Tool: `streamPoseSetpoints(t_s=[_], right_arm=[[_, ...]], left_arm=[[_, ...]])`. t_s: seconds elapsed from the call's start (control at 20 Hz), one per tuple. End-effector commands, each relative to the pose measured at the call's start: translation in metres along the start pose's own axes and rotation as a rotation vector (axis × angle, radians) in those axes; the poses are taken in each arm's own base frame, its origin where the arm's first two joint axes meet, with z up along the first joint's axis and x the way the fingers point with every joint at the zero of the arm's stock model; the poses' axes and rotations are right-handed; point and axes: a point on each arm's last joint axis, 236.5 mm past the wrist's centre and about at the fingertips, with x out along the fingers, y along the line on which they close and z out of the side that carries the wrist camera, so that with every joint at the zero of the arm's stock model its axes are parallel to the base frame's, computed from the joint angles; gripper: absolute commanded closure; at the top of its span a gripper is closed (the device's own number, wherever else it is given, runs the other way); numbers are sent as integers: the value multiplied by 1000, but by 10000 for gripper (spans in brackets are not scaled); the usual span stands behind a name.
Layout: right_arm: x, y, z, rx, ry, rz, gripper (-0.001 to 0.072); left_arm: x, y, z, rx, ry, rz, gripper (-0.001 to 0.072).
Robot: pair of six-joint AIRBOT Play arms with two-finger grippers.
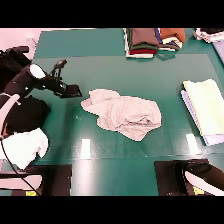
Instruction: Fold the shirts.
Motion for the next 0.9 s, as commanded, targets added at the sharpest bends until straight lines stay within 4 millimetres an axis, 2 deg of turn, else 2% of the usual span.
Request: streamPoseSetpoints(t_s=[0.0,0.2,0.25,0.3,0.35,0.4,0.45,0.55,0.65,0.7,0.75,0.8,0.85], right_arm=[[15,-2,-16,10,77,1,700],[24,-3,-23,19,112,-2,700],[24,-4,-25,26,121,-7,700],[23,-7,-30,23,141,-19,700],[22,-12,-38,22,173,-38,700],[20,-20,-49,25,219,-72,700],[20,-30,-65,37,276,-103,700],[23,-55,-111,97,399,-158,700],[29,-84,-179,189,545,-223,699],[32,-98,-219,244,623,-249,699],[37,-102,-256,316,680,-240,671],[46,-106,-292,416,713,-222,434],[57,-105,-321,512,728,-191,245]], left_arm=[[33,-1,-12,-99,49,-100,155],[49,-12,-20,-59,79,-103,158],[51,-15,-21,-43,78,-103,247],[51,-17,-20,-39,73,-104,411],[49,-18,-16,-33,68,-105,626],[43,-18,-10,-12,54,-100,687],[31,-16,2,18,23,-80,688],[0,-15,30,116,-65,-8,688],[-34,-17,53,201,-146,60,688],[-49,-20,61,226,-180,78,687],[-58,-24,66,238,-204,80,687],[-65,-27,68,244,-220,79,687],[-67,-28,69,245,-226,78,687]])
